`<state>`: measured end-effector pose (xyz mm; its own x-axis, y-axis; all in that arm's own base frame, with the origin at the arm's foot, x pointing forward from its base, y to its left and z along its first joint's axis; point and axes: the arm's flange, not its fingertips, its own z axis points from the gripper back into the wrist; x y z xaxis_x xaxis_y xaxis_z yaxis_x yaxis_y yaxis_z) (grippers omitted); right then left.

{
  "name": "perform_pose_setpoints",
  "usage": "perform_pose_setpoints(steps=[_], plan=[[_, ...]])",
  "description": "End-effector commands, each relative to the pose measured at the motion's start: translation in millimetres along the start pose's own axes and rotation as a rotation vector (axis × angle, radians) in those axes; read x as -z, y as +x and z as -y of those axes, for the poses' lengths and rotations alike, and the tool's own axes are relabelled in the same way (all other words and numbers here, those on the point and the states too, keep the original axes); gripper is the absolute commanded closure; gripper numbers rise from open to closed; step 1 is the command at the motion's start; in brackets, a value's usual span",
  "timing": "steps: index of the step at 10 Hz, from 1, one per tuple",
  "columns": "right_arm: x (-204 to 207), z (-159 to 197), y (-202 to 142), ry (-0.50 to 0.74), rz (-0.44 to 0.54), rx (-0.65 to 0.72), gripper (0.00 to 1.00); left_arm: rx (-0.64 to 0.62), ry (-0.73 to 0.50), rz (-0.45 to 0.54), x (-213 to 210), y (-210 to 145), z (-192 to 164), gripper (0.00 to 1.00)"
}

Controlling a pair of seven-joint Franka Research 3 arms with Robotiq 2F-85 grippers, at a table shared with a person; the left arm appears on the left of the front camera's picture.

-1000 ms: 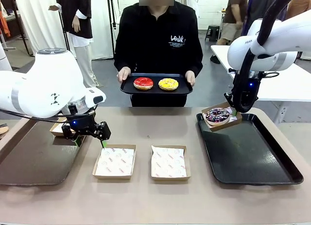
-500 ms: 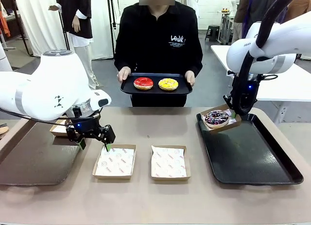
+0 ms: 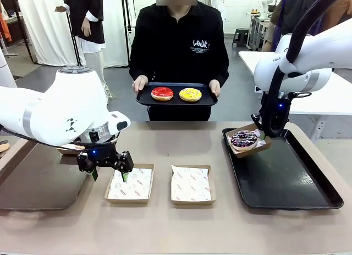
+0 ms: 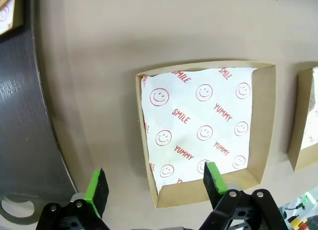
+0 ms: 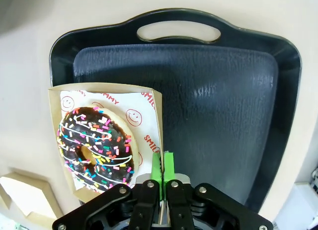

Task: Individually package the donuts and arrange them on the tray.
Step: Place the picked Paper togo box on the Handle tray while simultaneously picking up another Paper togo box from the table with the other hand.

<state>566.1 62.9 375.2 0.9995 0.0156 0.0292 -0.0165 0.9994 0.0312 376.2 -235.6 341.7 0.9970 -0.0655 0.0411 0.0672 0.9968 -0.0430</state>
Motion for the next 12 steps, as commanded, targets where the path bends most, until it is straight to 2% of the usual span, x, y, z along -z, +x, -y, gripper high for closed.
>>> perform_pose_setpoints(steps=[1,12], plan=[[8,-2,2,0.006,0.020,0.007,0.99,-0.050,0.023,0.023,9,5,-1,0.00],[24,5,25,-0.007,-0.003,0.092,0.99,-0.072,0.028,0.001,21,15,-7,0.00]])
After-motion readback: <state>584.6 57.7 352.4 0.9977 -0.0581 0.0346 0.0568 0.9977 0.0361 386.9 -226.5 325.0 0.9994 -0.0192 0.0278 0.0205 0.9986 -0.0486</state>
